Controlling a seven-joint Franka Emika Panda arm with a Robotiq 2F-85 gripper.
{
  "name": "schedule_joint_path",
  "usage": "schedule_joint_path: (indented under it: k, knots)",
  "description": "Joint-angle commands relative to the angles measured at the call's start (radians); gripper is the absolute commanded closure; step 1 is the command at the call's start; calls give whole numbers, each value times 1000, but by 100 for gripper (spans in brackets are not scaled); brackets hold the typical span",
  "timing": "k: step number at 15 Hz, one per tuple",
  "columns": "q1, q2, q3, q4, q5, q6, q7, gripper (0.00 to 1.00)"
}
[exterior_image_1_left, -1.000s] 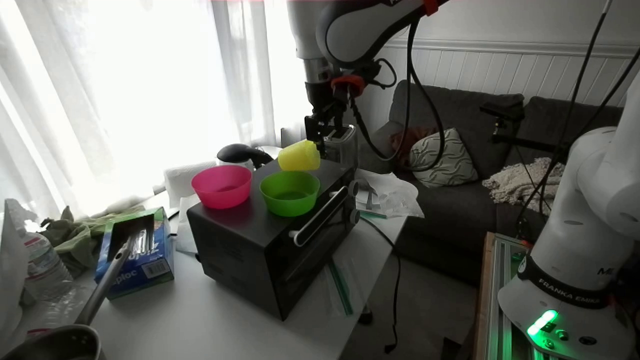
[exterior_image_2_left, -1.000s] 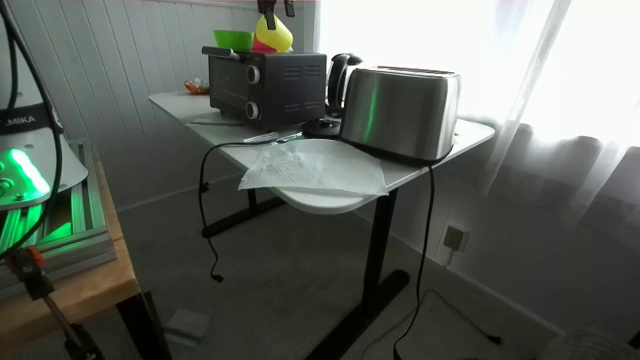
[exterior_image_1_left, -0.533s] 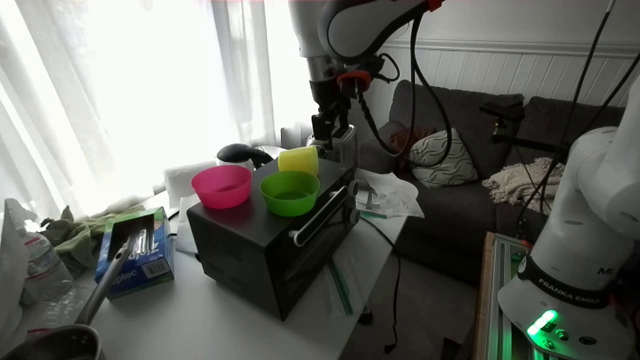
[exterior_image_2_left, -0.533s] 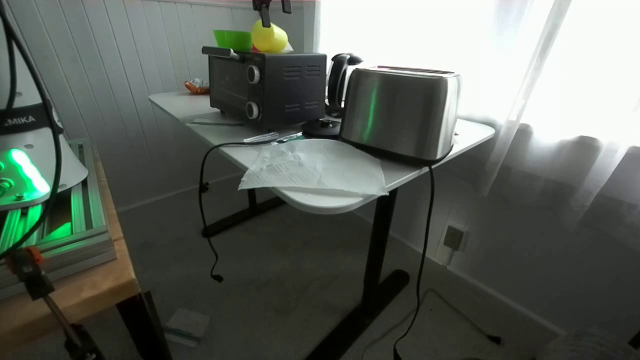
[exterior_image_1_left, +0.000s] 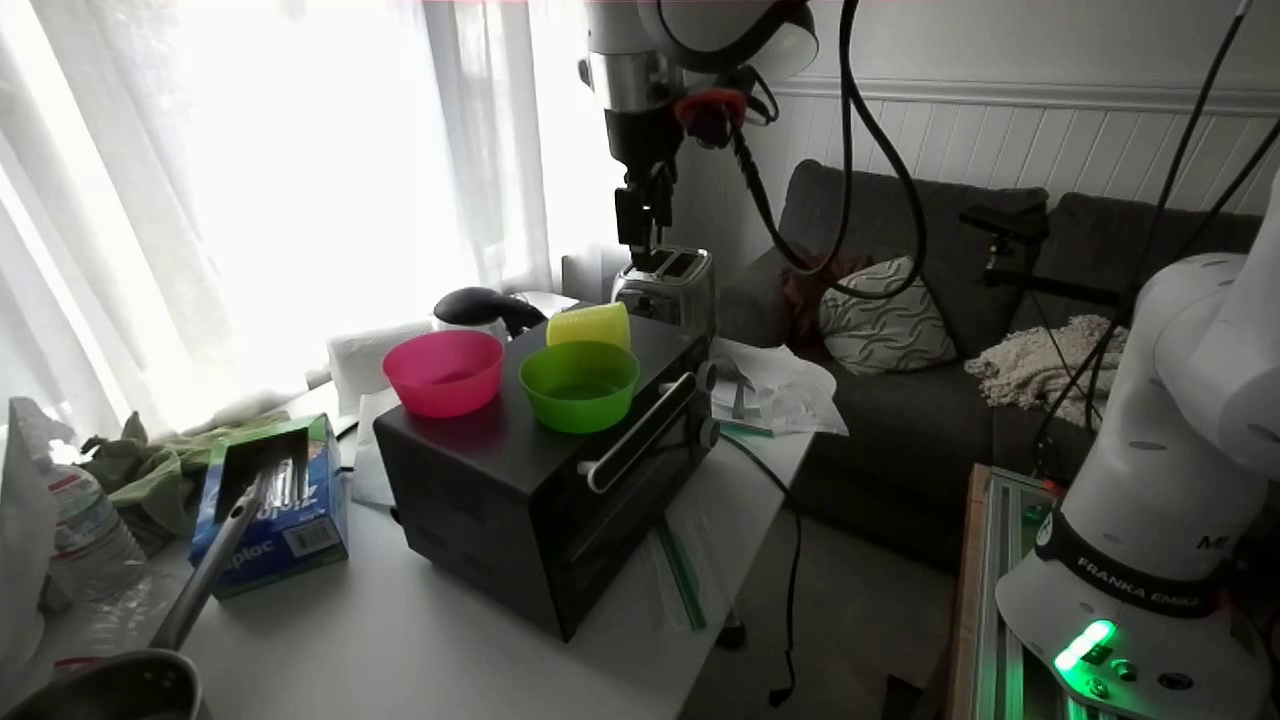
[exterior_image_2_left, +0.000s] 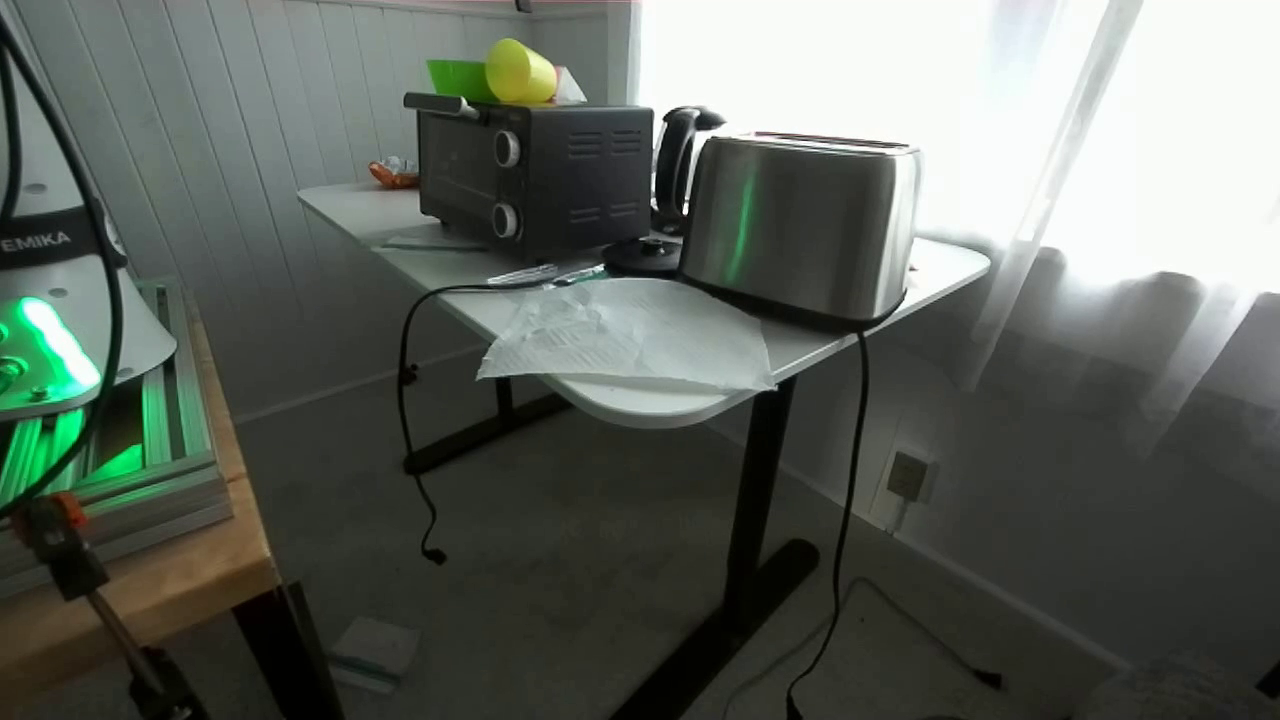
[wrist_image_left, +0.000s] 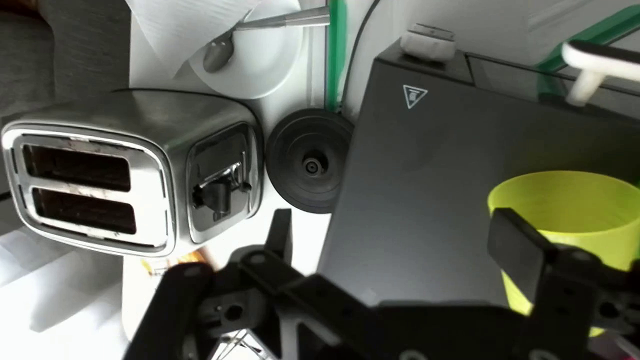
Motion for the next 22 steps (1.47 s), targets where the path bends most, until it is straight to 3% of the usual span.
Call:
schedule_joint_path:
  k: [1,7,13,22]
  knots:
    - [29,26,15,44,89,-11,-71,0]
    - [64,101,34,82,193,19,-181,0]
    - [65,179,42,123,181,59,-346,0]
    - [58,244,41,155,139,87,-429,0]
